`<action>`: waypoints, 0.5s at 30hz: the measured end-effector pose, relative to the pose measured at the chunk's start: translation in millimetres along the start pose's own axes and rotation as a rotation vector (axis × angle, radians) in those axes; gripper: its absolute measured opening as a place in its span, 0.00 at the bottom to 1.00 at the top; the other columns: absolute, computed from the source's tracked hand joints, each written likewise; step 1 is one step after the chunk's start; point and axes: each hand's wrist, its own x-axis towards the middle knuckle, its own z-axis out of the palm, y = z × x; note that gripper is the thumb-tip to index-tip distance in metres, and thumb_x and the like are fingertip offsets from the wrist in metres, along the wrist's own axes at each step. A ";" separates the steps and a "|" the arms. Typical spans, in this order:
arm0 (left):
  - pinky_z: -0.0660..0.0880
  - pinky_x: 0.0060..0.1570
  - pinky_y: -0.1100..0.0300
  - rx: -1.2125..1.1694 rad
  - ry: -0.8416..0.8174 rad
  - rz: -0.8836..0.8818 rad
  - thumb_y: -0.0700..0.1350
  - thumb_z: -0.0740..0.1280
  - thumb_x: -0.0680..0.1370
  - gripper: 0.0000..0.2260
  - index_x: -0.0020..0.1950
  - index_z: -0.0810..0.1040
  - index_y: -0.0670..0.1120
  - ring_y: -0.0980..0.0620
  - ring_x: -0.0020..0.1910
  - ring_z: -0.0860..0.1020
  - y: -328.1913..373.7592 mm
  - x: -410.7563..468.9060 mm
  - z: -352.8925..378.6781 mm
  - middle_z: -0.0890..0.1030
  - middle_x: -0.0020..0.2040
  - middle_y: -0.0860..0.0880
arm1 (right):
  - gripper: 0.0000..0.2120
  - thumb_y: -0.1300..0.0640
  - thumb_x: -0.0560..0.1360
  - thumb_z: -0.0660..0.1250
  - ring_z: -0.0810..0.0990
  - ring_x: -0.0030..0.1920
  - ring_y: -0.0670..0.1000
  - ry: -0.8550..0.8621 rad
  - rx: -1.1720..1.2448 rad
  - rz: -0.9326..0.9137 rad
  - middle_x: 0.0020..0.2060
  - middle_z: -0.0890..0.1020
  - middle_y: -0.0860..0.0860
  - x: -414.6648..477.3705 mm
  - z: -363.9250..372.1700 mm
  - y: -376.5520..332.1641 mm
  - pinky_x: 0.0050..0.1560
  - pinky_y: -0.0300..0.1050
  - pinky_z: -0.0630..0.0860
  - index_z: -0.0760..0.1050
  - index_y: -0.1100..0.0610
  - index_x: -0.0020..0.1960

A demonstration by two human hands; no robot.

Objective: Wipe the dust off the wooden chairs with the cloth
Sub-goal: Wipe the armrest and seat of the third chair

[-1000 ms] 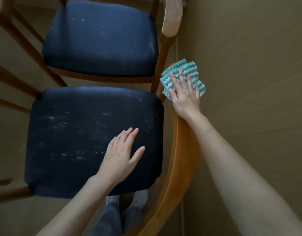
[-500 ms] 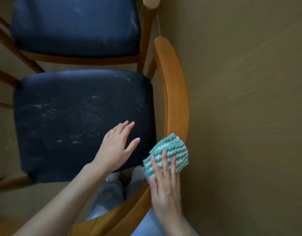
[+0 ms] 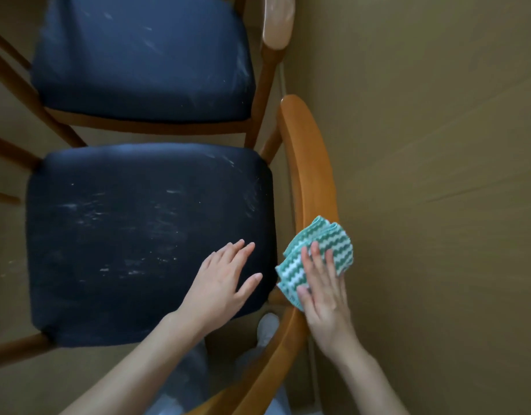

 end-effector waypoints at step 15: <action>0.45 0.72 0.62 -0.141 0.180 -0.140 0.68 0.37 0.70 0.37 0.77 0.49 0.55 0.57 0.75 0.50 -17.6 29.7 -2.8 0.52 0.77 0.55 | 0.25 0.49 0.82 0.50 0.39 0.76 0.48 0.005 -0.555 -0.295 0.77 0.44 0.45 260.3 -97.1 -52.3 0.73 0.56 0.43 0.46 0.46 0.77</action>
